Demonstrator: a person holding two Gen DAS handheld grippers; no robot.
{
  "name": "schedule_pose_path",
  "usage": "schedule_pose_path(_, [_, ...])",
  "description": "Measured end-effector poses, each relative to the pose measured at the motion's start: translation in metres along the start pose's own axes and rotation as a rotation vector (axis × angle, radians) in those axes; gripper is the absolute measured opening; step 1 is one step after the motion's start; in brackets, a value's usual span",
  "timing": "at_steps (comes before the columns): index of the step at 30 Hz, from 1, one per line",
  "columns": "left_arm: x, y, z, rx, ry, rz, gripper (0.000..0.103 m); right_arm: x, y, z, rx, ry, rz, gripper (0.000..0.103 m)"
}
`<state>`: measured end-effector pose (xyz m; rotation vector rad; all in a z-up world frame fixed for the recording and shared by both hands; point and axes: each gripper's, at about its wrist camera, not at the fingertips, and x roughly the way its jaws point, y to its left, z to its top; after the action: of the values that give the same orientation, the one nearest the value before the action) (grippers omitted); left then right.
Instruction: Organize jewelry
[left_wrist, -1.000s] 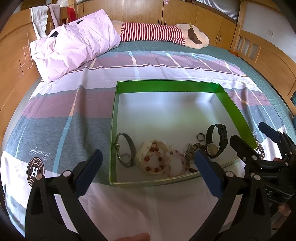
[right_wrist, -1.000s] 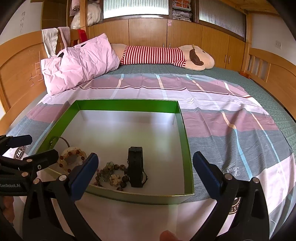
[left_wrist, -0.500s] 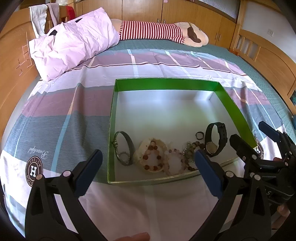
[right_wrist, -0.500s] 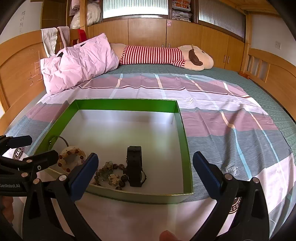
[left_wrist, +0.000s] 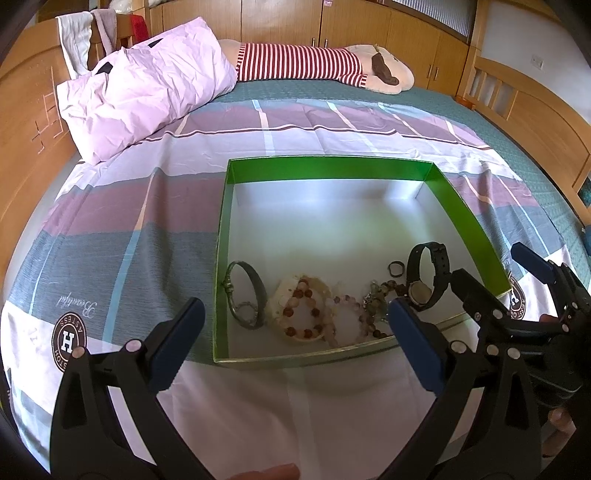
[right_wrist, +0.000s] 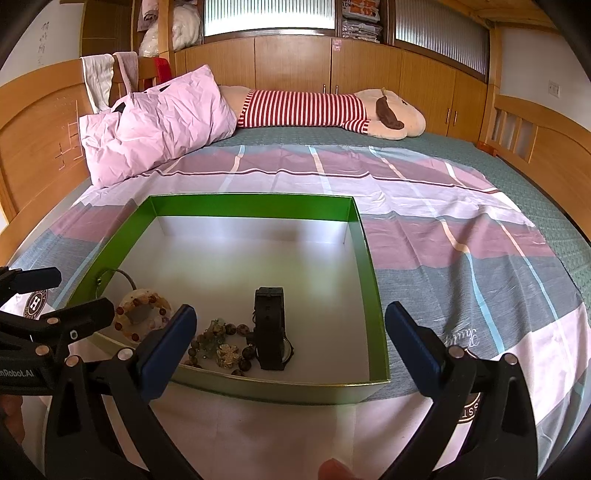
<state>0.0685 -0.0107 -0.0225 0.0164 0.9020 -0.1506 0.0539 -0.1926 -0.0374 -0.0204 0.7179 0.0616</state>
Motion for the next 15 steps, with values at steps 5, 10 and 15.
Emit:
schedule_pose_path(5, [-0.0006,0.0,-0.0003,-0.001,-0.007,0.004,0.101,0.0001,0.0,-0.0001,-0.001,-0.001,-0.001,0.102])
schedule_pose_path(10, [-0.0009,-0.001,-0.001,0.0,-0.012,0.009,0.101,0.0002,0.0005,-0.0002,0.0,0.0,0.0,0.102])
schedule_pose_path(15, [0.0003,0.0005,-0.0004,-0.005,0.0,0.004,0.101,0.0006,0.0019,-0.0015,-0.004,0.002,-0.002,0.102])
